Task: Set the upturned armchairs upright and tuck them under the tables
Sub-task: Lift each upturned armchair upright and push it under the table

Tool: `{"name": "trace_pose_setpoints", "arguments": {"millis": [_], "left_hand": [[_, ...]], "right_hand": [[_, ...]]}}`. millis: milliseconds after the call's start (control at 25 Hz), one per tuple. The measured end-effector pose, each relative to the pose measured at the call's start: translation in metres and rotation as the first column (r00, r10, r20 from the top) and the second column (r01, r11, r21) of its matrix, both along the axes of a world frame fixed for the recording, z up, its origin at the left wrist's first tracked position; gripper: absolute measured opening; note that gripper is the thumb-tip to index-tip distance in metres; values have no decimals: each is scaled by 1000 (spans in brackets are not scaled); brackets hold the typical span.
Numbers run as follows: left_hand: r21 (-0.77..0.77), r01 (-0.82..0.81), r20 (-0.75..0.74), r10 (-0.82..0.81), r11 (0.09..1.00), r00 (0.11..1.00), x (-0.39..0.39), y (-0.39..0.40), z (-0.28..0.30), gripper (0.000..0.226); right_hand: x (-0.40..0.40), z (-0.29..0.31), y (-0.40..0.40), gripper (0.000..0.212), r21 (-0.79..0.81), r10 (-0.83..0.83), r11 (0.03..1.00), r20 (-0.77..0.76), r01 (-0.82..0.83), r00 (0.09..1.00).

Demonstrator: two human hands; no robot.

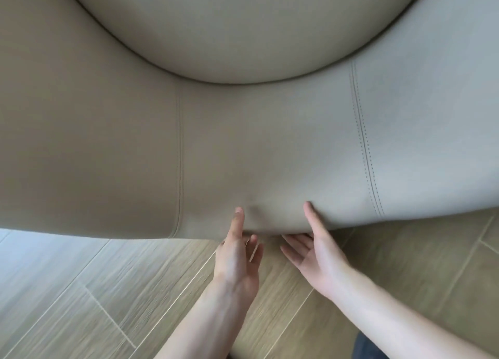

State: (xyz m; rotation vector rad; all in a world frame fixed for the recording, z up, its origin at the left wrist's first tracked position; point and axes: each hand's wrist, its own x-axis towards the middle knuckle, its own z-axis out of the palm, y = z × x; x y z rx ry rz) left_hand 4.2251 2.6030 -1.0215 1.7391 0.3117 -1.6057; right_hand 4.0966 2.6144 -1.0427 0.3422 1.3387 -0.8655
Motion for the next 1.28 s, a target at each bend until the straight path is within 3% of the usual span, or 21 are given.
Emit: {"name": "trace_pose_setpoints", "arguments": {"millis": [160, 280, 440, 680, 800, 920, 1280], "left_hand": [[-18, -22, 35, 22, 1000, 999, 4, 1, -19, 76], [-86, -22, 87, 29, 996, 996, 12, -2, -27, 83], [-226, -84, 7, 88, 970, 996, 13, -1, -35, 98], [-230, -163, -30, 161, 959, 987, 21, -5, -51, 64], [-208, -141, -13, 141, 968, 990, 20, -5, -47, 67], [-200, -153, -18, 153, 968, 988, 15, -5, -21, 69], [-71, -220, 64, 225, 973, 972, 3, -17, 93, 47]], "right_hand": [[-1, -13, -2, 73, -51, -62, 997, -2, 62, 998], [-7, -13, -4, 74, -62, -104, 993, 17, 105, 994], [-14, -19, -3, 66, -102, -215, 973, -55, 208, 975], [-20, -22, -9, 59, -80, -257, 965, -117, 249, 959], [-30, -15, -11, 65, -38, -219, 976, -124, 216, 968], [-34, 10, -12, 68, 0, -185, 983, -136, 186, 973], [-48, 130, -26, 68, 55, -56, 996, -140, 64, 989]]}}
